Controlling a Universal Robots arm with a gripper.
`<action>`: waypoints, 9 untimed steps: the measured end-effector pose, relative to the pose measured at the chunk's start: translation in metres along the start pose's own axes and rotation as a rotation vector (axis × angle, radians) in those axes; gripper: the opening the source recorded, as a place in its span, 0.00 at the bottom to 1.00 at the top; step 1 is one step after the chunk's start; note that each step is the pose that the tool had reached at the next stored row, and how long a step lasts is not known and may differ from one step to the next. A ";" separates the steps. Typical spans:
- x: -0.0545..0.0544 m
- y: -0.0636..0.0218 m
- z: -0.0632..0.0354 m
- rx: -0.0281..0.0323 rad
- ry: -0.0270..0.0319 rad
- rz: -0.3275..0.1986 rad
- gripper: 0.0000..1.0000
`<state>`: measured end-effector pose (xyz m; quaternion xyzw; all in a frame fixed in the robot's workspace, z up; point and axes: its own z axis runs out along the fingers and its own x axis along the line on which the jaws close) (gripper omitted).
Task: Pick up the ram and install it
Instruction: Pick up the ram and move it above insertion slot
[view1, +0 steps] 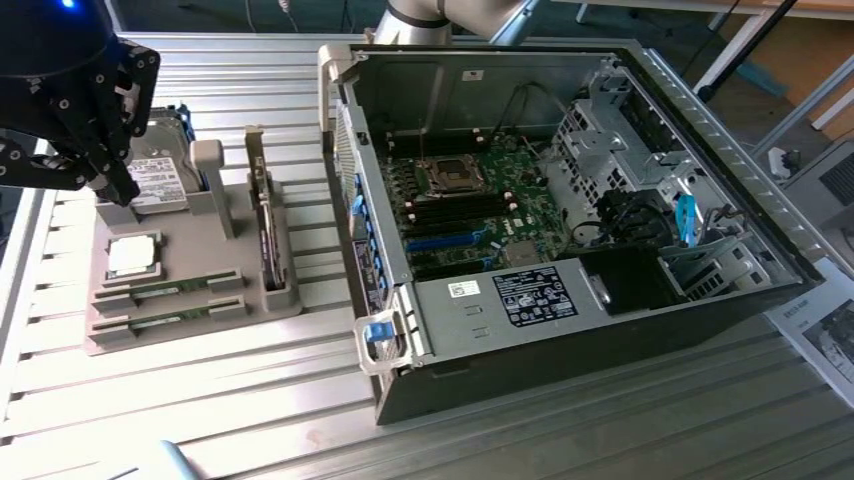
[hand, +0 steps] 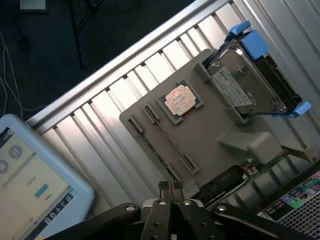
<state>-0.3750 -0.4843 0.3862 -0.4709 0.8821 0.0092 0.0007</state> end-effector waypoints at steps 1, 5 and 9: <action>0.000 0.0000 0.0001 0.0003 0.0015 -0.032 0.11; 0.000 0.0000 0.0007 0.0014 0.0062 -0.135 0.11; 0.000 0.0000 0.0011 0.0025 0.0105 -0.222 0.11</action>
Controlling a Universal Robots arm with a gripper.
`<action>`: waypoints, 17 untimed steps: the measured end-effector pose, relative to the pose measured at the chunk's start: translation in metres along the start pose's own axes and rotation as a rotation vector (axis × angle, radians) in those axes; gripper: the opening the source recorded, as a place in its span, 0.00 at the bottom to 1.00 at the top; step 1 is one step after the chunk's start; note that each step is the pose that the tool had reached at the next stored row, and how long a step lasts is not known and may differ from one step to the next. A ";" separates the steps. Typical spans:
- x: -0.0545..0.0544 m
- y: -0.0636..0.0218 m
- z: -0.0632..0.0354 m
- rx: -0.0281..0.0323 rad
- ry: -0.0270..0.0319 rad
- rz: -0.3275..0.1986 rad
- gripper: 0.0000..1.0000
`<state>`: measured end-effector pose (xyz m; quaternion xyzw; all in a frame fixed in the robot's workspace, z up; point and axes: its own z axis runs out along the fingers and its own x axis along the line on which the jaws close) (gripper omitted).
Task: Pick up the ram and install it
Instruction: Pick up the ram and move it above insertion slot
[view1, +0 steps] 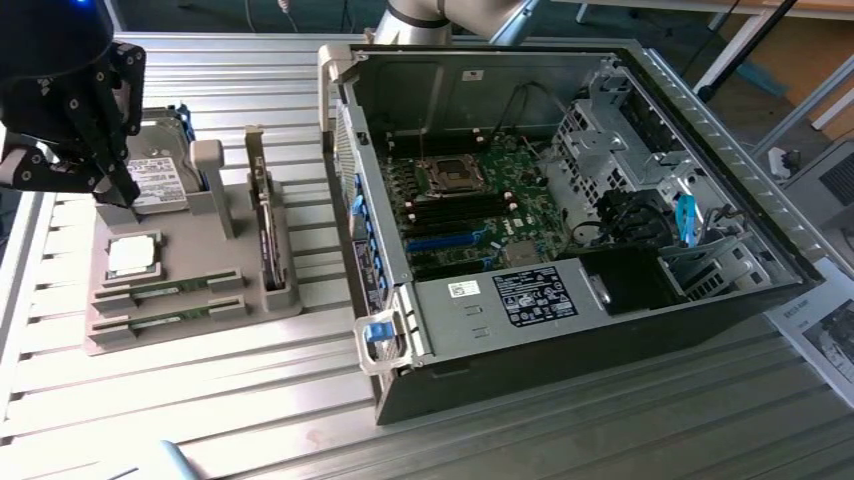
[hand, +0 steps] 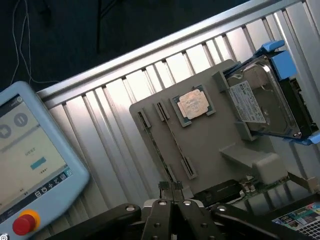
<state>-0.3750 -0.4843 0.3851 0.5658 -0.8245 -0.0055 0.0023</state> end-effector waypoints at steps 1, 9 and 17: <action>0.000 0.0000 0.0002 0.0003 0.0016 -0.037 0.11; 0.000 0.0000 0.0012 0.0016 0.0077 -0.211 0.11; 0.000 0.0000 0.0022 0.0021 0.0115 -0.372 0.11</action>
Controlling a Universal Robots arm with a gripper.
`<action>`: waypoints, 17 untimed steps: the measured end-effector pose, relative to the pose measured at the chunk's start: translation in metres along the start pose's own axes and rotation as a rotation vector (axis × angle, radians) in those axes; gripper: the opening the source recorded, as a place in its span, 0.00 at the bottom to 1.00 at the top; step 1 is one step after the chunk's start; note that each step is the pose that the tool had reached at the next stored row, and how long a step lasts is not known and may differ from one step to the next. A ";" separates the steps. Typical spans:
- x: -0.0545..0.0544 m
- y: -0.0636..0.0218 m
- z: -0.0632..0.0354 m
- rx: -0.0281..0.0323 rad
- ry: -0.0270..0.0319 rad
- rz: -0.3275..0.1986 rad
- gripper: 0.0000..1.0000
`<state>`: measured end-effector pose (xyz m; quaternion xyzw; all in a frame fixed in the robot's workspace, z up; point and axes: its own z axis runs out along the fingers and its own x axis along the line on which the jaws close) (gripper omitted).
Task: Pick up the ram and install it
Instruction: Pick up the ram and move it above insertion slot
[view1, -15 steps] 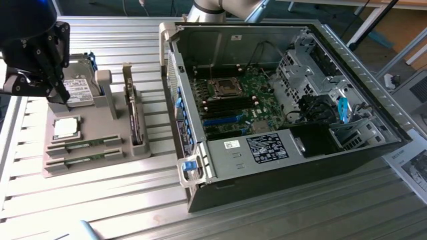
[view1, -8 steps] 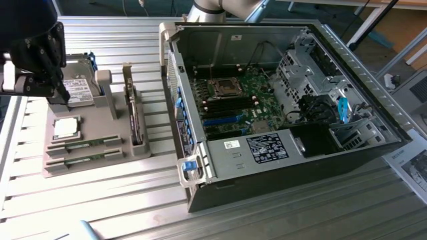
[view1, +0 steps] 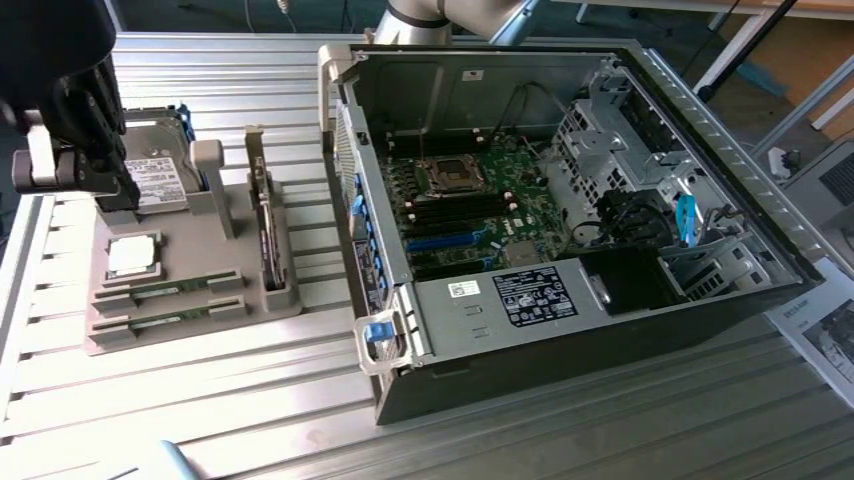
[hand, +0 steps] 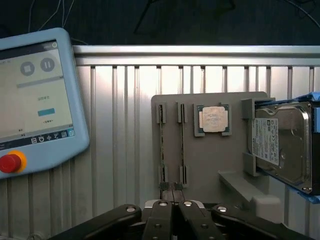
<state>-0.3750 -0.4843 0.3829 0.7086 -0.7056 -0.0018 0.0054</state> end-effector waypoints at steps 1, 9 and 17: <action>0.000 0.0000 0.0000 0.0000 0.0000 0.000 0.11; 0.000 0.0000 0.0001 0.0000 -0.0001 0.000 0.36; 0.000 0.0000 0.0163 -0.0016 0.0000 -0.007 0.36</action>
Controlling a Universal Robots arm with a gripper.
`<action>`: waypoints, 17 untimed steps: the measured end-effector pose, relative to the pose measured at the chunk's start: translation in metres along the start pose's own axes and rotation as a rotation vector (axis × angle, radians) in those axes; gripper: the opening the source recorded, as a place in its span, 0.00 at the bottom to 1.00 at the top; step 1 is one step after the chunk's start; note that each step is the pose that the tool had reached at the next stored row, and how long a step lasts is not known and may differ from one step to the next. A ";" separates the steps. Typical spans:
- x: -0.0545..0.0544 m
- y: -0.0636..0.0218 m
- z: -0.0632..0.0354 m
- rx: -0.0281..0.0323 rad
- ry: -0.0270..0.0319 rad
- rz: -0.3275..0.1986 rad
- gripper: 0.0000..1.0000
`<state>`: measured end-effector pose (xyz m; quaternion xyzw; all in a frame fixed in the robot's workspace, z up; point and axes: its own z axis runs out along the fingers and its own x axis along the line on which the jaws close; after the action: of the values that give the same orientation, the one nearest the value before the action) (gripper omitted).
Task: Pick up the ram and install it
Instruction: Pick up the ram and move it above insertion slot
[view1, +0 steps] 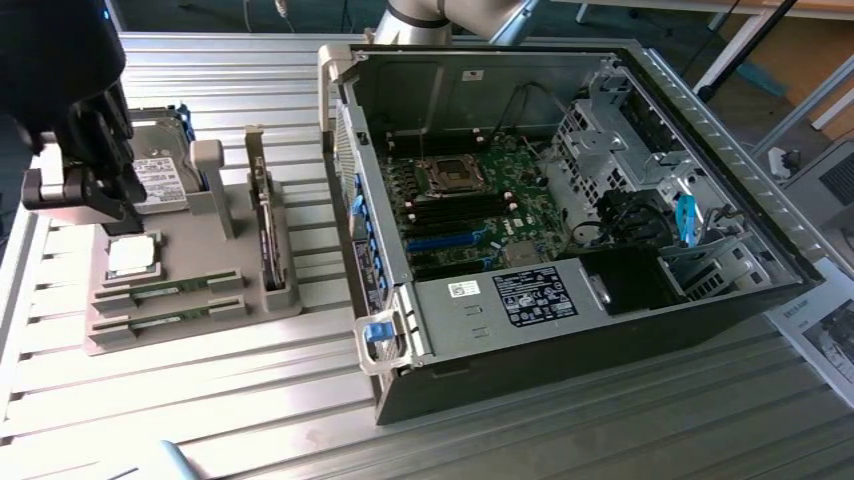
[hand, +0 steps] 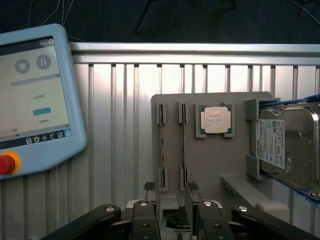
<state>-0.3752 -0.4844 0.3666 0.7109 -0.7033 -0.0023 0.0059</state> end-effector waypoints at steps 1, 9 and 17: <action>0.000 0.0001 0.0041 -0.0004 0.0000 0.000 0.36; 0.000 0.0001 0.0262 -0.0034 -0.0001 -0.001 0.36; 0.002 0.0005 0.0460 -0.0053 0.0000 -0.001 0.36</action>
<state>-0.3763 -0.4868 0.3206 0.7114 -0.7028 -0.0042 0.0078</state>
